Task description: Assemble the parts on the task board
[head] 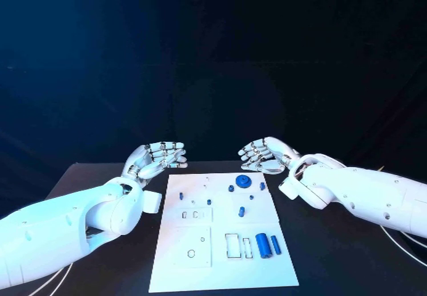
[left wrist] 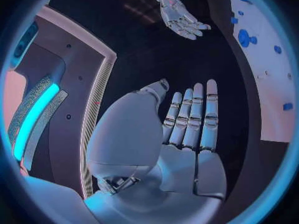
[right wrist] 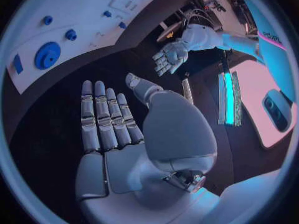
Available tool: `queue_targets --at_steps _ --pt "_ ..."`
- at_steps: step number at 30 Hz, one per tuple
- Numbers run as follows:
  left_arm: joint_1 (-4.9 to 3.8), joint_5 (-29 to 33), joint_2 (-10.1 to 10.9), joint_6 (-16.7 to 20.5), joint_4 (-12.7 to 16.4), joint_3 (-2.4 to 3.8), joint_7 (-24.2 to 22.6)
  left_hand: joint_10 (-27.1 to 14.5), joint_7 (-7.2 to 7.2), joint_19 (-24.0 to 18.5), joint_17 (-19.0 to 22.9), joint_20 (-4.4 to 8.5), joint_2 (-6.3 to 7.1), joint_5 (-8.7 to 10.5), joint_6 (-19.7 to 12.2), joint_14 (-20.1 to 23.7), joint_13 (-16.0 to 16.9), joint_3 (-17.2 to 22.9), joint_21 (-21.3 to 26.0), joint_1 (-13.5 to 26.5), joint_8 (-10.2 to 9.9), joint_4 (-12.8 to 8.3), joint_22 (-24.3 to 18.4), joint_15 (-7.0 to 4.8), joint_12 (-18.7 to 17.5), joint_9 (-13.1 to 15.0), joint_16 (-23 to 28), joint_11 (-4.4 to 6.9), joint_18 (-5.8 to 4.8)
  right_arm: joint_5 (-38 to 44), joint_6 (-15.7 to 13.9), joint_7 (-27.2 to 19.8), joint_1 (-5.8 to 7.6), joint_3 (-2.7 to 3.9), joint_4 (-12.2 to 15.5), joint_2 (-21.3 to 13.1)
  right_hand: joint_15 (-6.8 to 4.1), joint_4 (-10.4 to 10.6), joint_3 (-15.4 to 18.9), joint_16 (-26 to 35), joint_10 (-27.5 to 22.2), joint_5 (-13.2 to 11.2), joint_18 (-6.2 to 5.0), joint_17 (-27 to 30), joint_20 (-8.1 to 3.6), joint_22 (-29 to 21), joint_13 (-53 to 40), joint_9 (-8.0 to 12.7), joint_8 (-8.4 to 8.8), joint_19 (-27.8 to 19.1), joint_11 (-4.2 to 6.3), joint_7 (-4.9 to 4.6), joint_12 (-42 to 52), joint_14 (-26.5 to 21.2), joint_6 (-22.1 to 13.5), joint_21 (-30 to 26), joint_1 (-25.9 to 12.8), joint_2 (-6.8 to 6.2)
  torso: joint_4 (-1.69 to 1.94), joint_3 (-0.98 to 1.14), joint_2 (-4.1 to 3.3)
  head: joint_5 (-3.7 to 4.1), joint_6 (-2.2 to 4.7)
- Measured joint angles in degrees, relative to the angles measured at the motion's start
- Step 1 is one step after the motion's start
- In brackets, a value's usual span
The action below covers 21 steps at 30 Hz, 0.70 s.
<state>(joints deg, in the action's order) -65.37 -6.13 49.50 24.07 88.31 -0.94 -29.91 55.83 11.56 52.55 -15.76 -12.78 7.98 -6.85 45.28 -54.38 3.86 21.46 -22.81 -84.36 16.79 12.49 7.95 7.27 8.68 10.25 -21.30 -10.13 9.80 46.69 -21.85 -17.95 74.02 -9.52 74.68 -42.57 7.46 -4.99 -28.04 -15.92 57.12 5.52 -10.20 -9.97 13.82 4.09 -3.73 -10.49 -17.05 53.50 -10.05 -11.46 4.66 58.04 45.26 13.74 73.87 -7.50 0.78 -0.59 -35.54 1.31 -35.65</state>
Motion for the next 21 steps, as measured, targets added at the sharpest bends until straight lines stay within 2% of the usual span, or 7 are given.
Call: queue_targets --at_steps 3,10,13,16,17,18,21 --pt "-0.27 -1.1 1.4 -1.7 1.9 0.21 0.3 0.9 0.21 1.4 -0.2 0.36 0.49 0.00 0.6 -0.6 0.0 0.8 0.0 -0.1 0.0 0.0 -0.2 -0.25 -0.6 0.0 0.5 0.19 0.00 8.0 0.5 2.7 0.97 0.02 0.1 0.2 -1.80 0.2 -0.9 -1.2 4.0 0.0 0.00 -1.2 -1.93 0.7 -0.1 0.0 0.13 4.6 1.24 -0.03 0.0 5.2 2.3 1.9 0.8 -0.77 0.42 -0.16 -0.86 0.54 -0.28" --pt "-1.13 -2.1 3.8 -3.9 5.6 0.46 0.8 1.6 0.22 2.2 -0.2 0.49 0.79 0.00 1.0 -1.0 0.0 1.8 0.5 0.2 0.0 -0.1 -1.1 -0.61 -1.7 0.0 1.7 0.21 -0.02 23.6 1.5 9.8 2.21 0.06 1.3 0.4 -5.26 0.6 -0.3 -6.4 8.3 0.0 0.00 -6.4 -6.22 4.0 -0.2 0.0 1.20 13.4 3.49 1.38 -0.8 16.6 5.3 8.6 0.6 -2.12 1.19 -0.47 -2.79 1.56 -0.53" --pt "-1.66 -2.0 4.6 -4.4 6.7 0.65 0.9 1.8 0.22 2.4 -0.2 0.58 1.10 0.00 1.0 -1.0 -0.1 2.1 0.6 0.5 0.0 -0.1 -1.3 -0.58 -2.0 0.0 2.2 0.03 -0.02 28.1 2.0 12.2 2.49 0.06 2.0 0.6 -6.73 1.2 0.2 -14.5 9.9 0.0 0.00 -12.5 -8.20 7.2 -0.5 -0.1 1.84 19.1 4.44 2.16 -0.8 24.1 6.7 14.1 -0.4 -3.09 1.52 -0.65 -3.60 1.83 -0.44" --pt "-2.22 -1.8 5.0 -4.6 7.2 0.70 0.9 1.8 0.22 2.6 -0.3 0.38 1.40 0.00 1.0 -0.6 0.0 2.4 1.1 0.8 -0.5 -0.1 -1.6 -0.19 -2.7 0.0 2.9 0.01 -0.02 31.1 2.6 13.8 2.57 0.06 2.2 0.9 -7.17 2.2 -0.7 -24.1 9.9 0.0 0.00 -19.8 -8.80 10.9 -0.6 -0.6 2.78 21.4 4.52 2.52 -0.8 25.7 7.6 19.3 -0.8 -3.91 1.81 -0.83 -4.32 2.05 -0.43" --pt "-2.44 -1.7 5.1 -4.7 7.3 0.76 0.9 1.8 0.22 2.6 -0.3 0.38 1.40 0.00 1.0 -0.6 0.0 2.4 1.1 0.8 -0.5 -0.1 -1.6 -0.19 -2.7 0.0 2.9 0.01 -0.02 32.2 2.9 14.4 2.59 0.06 2.3 1.1 -7.17 2.4 -0.9 -29.0 9.9 0.0 0.01 -24.8 -8.93 14.6 -0.6 -0.7 2.79 22.6 4.52 2.52 -0.8 25.7 7.6 22.6 -1.0 -4.13 1.90 -0.87 -4.51 2.12 -0.43" --pt "-2.60 -1.5 5.2 -4.8 7.4 0.77 0.9 1.8 0.22 2.6 -0.3 0.39 1.40 0.08 1.0 -0.5 0.0 2.4 1.1 0.8 -0.5 -0.1 -1.7 -0.07 -2.9 0.0 3.1 0.01 -0.02 33.0 3.1 14.9 2.60 0.06 2.3 1.2 -7.09 2.7 -1.3 -37.9 9.3 0.0 1.05 -33.8 -8.91 23.2 -0.6 -1.1 3.36 24.0 4.60 2.40 -0.8 25.8 8.1 29.8 -0.9 -4.24 1.99 -0.92 -4.67 2.20 -0.43" --pt "-3.12 -1.1 5.5 -4.8 7.7 0.79 1.0 1.8 0.22 2.6 -0.4 0.38 1.63 0.22 1.0 -0.3 0.0 2.4 1.4 1.1 -0.7 -0.1 -1.9 0.13 -3.2 -0.1 3.4 0.00 -0.02 35.3 3.9 16.3 2.66 0.07 2.3 1.6 -7.04 3.3 -1.3 -48.0 8.1 -0.2 1.97 -43.8 -8.76 34.3 -0.8 -1.6 4.01 25.2 4.41 2.19 -0.8 25.8 8.3 39.2 -1.1 -4.65 2.33 -1.02 -5.16 2.52 -0.44"
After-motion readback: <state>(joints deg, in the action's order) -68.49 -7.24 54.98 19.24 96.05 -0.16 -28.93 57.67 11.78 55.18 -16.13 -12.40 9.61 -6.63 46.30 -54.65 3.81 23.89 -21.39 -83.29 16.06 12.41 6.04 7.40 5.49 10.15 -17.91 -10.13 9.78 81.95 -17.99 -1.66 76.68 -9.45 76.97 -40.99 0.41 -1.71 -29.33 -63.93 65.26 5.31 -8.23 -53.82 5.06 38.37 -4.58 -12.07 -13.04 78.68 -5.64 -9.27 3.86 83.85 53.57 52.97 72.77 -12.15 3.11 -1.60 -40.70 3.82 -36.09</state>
